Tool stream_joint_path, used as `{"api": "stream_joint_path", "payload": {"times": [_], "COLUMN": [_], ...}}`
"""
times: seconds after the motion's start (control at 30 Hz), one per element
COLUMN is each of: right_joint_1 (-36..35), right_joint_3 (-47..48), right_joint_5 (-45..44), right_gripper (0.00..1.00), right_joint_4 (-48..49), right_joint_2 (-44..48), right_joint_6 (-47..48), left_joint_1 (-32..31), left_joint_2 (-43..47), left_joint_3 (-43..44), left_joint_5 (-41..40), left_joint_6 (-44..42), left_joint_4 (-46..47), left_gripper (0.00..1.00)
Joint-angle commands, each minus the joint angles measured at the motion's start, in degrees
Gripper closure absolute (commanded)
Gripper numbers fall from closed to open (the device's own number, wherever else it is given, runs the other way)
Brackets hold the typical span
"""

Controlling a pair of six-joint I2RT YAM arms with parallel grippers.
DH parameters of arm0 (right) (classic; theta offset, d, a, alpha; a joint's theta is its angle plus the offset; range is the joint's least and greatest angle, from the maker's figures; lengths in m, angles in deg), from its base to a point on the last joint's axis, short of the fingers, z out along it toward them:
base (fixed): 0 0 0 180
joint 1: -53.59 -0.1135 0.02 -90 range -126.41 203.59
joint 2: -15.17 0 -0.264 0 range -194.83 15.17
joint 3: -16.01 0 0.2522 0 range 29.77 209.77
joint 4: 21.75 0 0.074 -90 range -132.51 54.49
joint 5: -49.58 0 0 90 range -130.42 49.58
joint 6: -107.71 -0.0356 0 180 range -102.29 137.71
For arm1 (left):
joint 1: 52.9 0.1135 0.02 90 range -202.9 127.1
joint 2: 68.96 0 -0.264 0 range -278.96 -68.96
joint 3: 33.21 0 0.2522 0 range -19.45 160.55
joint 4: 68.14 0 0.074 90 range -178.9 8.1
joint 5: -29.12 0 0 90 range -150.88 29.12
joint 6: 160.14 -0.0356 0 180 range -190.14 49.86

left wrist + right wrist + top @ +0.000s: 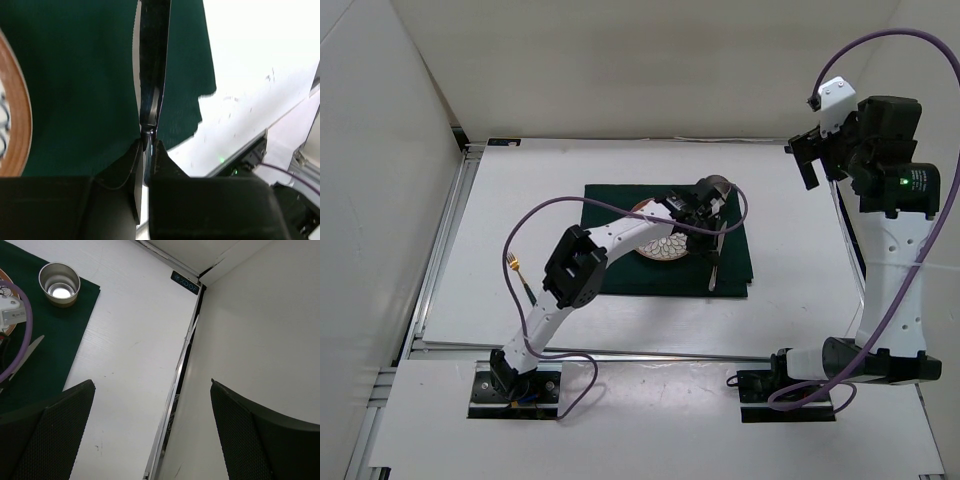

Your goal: Set the dinner table for one person

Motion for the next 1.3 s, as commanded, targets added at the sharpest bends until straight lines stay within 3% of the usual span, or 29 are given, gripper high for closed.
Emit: {"api": "stream_joint_path", "payload": {"times": [0.0,0.3,1.27], "right_joint_1": [0.43,1.58,2.63], "right_joint_3": [0.02,0.02,-0.59], "right_joint_5": [0.25,2.01,4.12], "right_gripper": [0.00,0.00,0.00], "right_joint_4": [1.75,1.13,0.08], "right_joint_2": [0.99,1.51,3.62], "right_joint_6": [-1.25,-2.39,-2.92], "left_joint_1": [-0.08,-0.08,-0.08], "left_joint_2": [-0.91,-5.13,-10.94], "left_joint_3": [4.68,10.47,13.03], "left_joint_5": [-0.44,-2.90,-9.94], "left_joint_6": [0.70,-1.40,-0.54], "left_joint_4": [2.06,4.35,7.16], "left_gripper": [0.90,0.90,0.90]}}
